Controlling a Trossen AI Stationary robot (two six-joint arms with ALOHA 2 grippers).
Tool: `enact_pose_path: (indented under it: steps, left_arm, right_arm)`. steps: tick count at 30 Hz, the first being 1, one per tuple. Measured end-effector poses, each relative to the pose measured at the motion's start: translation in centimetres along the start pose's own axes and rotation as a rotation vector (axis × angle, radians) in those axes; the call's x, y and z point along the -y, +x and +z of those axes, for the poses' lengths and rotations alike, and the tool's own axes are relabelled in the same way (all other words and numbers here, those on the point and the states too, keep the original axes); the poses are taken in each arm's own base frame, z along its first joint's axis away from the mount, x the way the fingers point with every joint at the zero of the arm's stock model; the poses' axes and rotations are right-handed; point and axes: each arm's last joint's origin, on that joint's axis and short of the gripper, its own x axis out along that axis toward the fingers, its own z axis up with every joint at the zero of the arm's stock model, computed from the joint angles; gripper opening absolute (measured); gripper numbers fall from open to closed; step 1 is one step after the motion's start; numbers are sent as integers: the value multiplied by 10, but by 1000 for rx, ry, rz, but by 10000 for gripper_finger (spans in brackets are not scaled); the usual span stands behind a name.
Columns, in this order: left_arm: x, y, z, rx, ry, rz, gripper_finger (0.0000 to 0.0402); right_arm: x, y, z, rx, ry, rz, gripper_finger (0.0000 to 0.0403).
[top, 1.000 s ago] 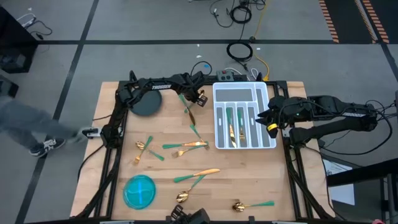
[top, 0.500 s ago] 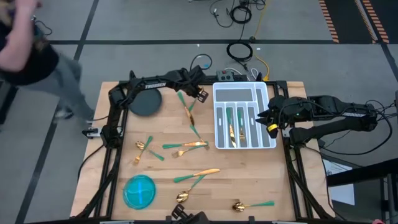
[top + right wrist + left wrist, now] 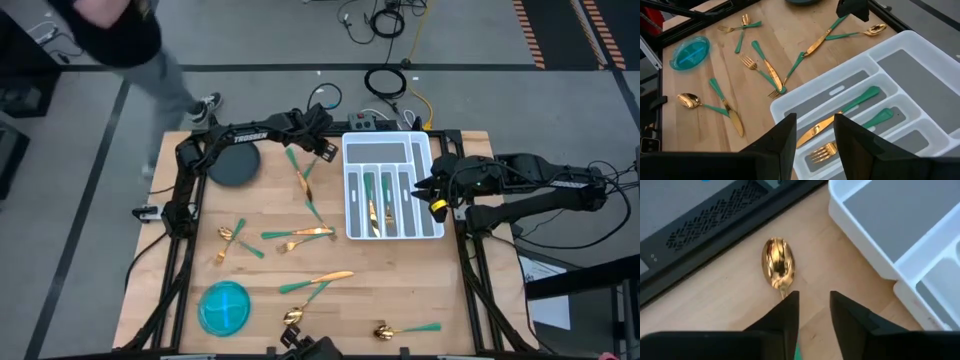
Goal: Sort silverware
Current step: Put the top center green spoon into the left slot of the white silverware tray
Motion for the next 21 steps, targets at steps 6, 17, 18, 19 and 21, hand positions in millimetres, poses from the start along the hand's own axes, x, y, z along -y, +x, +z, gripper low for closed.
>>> enact_pose_path:
  steps: [6,17,18,19,21]
  left_arm:
    - [-3,8,-14,-125,-10,44,146]
    - [4,23,-19,-132,-110,22,148]
    - [6,25,-20,-134,-108,21,148]
    - [8,27,-22,-149,-104,25,148]
    - [9,33,-26,-163,-105,33,148]
  right_arm:
    - [0,0,0,2,-2,1,126]
    - [0,0,1,4,-13,7,126]
    - [0,0,1,4,-12,7,126]
    - [0,0,1,4,-13,7,126]
    - [0,0,1,4,-13,7,126]
